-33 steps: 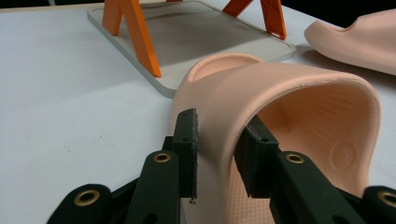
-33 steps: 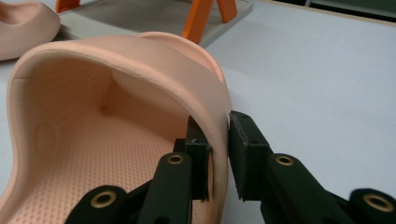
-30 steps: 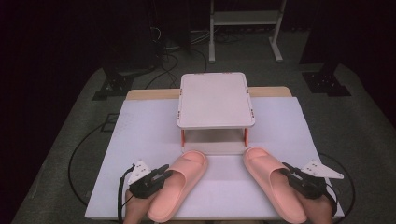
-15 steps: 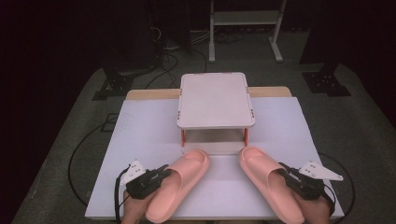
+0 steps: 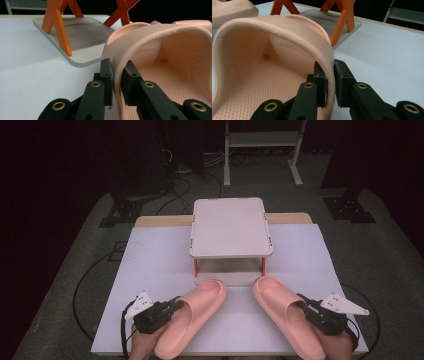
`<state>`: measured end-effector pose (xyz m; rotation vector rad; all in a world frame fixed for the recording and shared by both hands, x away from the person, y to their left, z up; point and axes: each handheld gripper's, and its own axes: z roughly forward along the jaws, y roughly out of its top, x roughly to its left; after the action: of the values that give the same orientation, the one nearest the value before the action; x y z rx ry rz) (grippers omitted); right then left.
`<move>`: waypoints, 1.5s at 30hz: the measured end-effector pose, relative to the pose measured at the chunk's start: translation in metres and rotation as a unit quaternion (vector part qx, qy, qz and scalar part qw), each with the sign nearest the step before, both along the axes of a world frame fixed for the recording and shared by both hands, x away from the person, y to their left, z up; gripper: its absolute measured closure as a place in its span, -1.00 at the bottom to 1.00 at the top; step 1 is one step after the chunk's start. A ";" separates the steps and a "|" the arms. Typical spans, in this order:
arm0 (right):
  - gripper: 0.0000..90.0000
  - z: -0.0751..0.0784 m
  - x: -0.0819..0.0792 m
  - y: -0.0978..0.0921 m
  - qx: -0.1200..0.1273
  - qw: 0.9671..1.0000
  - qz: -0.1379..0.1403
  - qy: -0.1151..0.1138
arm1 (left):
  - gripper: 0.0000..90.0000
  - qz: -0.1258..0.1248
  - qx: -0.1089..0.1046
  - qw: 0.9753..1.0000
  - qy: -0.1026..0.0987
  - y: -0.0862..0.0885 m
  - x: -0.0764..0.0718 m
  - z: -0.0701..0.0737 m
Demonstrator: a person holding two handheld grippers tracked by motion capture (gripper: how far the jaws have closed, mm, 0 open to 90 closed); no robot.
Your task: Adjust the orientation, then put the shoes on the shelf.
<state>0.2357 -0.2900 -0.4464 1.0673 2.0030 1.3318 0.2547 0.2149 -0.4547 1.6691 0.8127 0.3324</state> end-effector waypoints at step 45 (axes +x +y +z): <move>0.77 0.047 -0.013 0.009 0.028 0.998 0.022 -0.044 | 0.79 -0.025 -0.037 0.998 -0.047 0.002 -0.015 0.048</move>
<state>0.2226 -0.2814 -0.3990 0.9756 1.9462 1.4402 0.2401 0.2169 -0.4065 1.5911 0.7046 0.3395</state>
